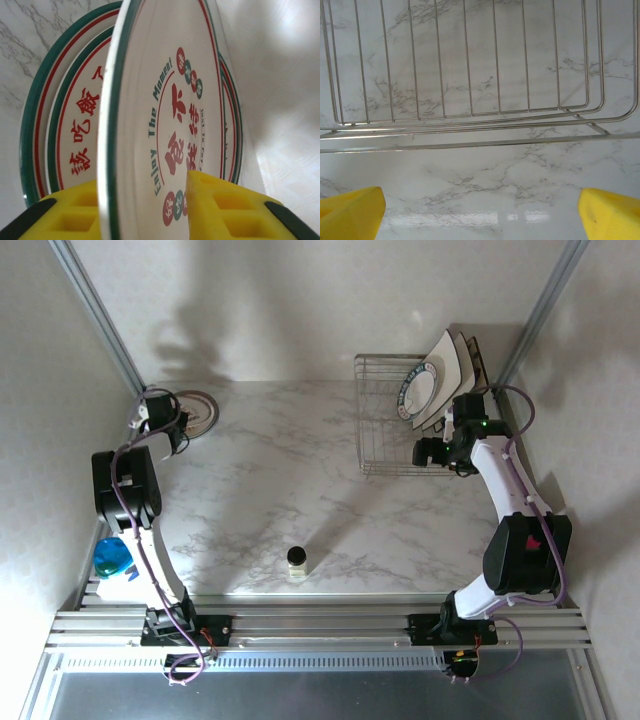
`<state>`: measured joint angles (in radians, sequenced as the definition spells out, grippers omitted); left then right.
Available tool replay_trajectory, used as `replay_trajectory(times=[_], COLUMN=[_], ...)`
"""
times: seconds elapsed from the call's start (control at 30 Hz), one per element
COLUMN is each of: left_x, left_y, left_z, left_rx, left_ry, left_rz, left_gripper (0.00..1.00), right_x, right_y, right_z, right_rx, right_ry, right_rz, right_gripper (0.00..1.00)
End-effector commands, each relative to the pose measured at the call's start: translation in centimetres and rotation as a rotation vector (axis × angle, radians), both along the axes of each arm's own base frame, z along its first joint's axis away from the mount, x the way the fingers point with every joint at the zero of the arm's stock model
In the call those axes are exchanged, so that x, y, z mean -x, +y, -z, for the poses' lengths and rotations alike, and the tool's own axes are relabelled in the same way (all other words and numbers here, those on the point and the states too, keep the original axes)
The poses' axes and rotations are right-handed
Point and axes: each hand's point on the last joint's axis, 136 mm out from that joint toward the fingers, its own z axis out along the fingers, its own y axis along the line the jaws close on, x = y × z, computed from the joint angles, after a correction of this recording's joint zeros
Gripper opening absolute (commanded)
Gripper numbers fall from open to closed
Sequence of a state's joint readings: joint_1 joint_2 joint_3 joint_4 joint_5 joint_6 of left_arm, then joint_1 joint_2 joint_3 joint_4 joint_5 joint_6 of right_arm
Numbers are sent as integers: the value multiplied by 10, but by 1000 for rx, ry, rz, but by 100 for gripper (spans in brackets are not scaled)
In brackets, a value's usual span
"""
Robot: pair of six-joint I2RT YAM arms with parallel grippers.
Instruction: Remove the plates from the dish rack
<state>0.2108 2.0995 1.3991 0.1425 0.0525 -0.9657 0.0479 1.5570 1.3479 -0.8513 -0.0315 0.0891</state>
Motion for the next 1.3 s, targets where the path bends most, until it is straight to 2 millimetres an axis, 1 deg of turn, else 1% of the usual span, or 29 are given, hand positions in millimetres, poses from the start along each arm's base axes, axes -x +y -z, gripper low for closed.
replay_trajectory(times=[0.0,0.23,0.43,0.67,0.83,0.9,0.93,1.0,1.03,1.07,1.13,1.17,1.27], left_x=[-5,9,22,38,48,54,58,67,71,77,92,101,117], left_y=[-4,-4,-4,-2,-3,-4,-6,-17,-25,-37,-56,-64,-89], left_z=[-11,-7,-1,-8,-10,-18,-24,-40,-47,-55,-67,-73,-89], left_rx=[-71,-203,-299,-415,-466,-503,-522,-548,-550,-555,-579,-594,-600], left_ry=[25,145,260,366,428,446,447,437,422,403,397,392,382], left_rz=[58,128,207,265,299,305,310,331,348,377,417,438,534], left_gripper=[36,42,44,46,47,50,52,62,69,81,99,99,100], right_x=[1,1,0,-1,-1,-2,-3,-5,-6,-8,-12,-16,-28], right_y=[2,3,4,6,7,8,9,10,10,11,14,16,17], right_z=[-3,-3,-3,-2,-5,-6,-8,-13,-16,-20,-27,-31,-41], right_rx=[-20,-26,-31,-40,-47,-51,-54,-55,-53,-45,-31,-22,20], right_ry=[-15,-18,-24,-24,-28,-29,-32,-36,-38,-42,-49,-55,-60], right_rz=[-10,-12,-16,-19,-22,-25,-25,-28,-30,-32,-40,-44,-44], right_gripper=[99,99,99,99,99,99,99,99,99,99,99,99,99])
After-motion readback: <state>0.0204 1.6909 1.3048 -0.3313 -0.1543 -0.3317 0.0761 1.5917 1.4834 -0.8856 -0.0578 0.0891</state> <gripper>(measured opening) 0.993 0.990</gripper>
